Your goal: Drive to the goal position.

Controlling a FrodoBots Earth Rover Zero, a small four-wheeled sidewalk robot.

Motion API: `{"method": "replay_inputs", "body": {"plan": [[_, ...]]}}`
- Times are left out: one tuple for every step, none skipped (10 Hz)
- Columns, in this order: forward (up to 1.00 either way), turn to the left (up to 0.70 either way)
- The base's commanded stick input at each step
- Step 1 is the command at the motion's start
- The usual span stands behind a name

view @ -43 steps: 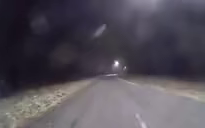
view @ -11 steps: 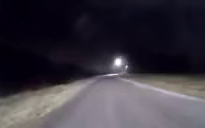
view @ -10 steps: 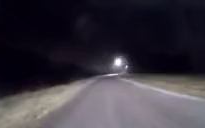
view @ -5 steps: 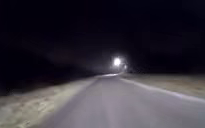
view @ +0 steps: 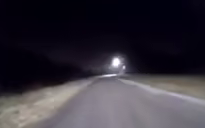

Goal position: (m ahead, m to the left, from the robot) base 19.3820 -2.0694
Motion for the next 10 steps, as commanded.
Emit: {"method": "replay_inputs", "body": {"plan": [[1.00, 0.03], [1.00, 0.02], [1.00, 0.02], [1.00, 0.03], [1.00, 0.03], [1.00, 0.03], [1.00, 0.06], [1.00, 0.11], [1.00, 0.15], [1.00, 0.16]]}}
